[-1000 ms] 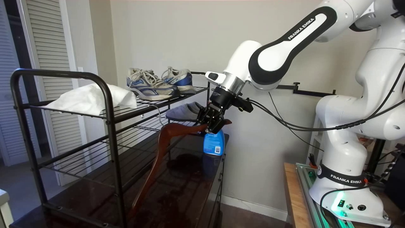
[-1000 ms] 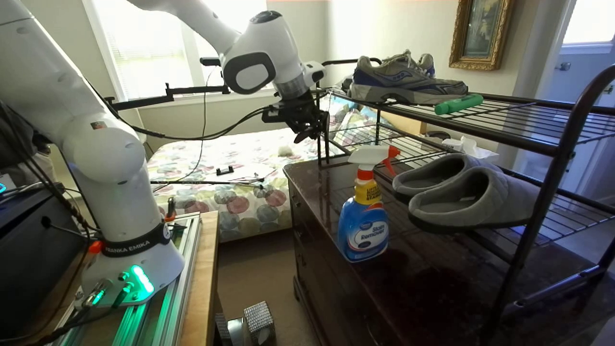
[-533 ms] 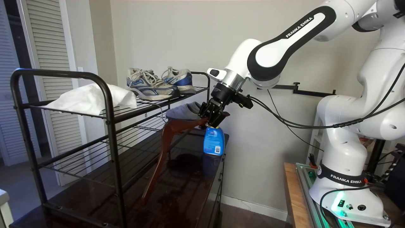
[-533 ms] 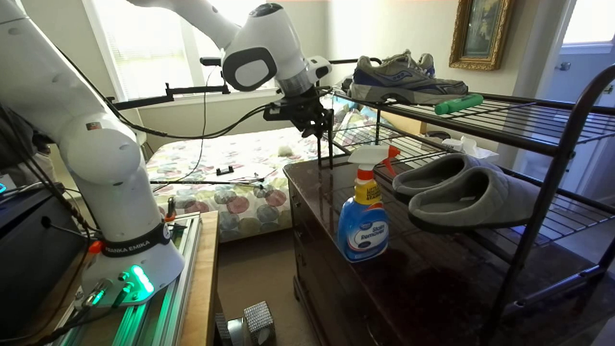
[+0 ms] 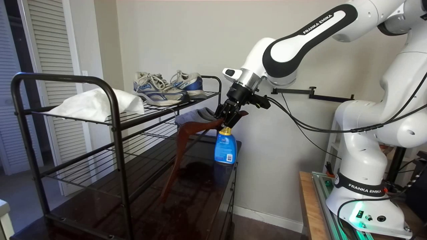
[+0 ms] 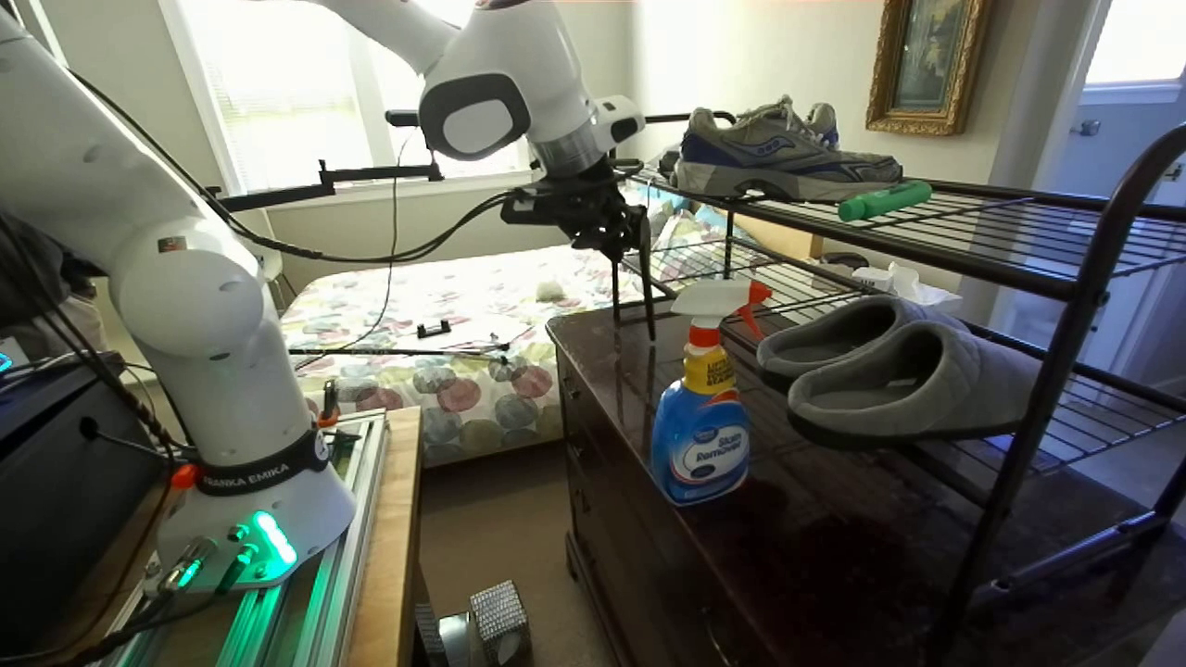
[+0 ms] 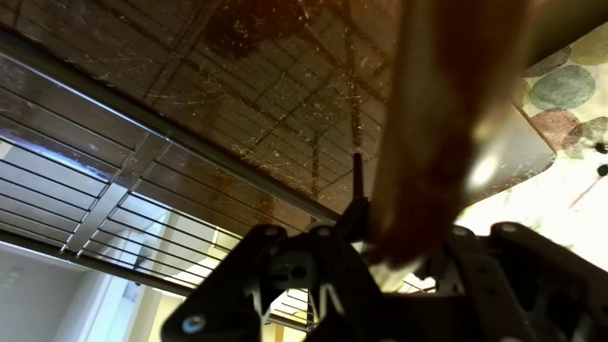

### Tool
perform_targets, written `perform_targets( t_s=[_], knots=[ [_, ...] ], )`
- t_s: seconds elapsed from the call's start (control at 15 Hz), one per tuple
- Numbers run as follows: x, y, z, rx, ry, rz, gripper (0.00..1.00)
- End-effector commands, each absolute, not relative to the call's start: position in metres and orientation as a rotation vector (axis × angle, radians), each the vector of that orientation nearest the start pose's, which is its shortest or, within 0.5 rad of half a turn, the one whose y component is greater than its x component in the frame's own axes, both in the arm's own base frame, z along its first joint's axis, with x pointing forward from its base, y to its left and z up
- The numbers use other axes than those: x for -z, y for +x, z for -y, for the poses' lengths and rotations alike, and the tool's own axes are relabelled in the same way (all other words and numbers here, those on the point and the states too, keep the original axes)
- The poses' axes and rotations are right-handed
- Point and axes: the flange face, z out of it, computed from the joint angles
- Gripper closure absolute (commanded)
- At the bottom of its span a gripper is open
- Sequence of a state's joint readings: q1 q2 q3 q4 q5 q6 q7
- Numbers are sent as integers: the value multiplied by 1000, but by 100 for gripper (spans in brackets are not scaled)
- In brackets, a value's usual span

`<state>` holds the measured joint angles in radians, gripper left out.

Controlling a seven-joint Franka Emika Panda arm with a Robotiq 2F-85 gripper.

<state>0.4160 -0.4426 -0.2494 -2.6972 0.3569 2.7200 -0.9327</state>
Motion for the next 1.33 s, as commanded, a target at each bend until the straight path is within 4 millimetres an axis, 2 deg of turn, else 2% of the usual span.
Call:
perform_targets(
  t_s=[0.0, 0.33, 0.6, 0.67, 0.93, 1.0, 1.27],
  knots=[
    [-415, 405, -52, 710, -2633, 1086, 64],
    [-414, 402, -46, 618, -2590, 1058, 31],
    [-415, 396, -43, 560, -2464, 1114, 3],
    [-416, 394, -44, 541, -2440, 1139, 0],
    [-412, 390, -55, 453, -2362, 1264, 0],
    [-410, 391, -51, 470, -2416, 1217, 0],
    [-409, 388, -56, 449, -2391, 1263, 0]
  ],
)
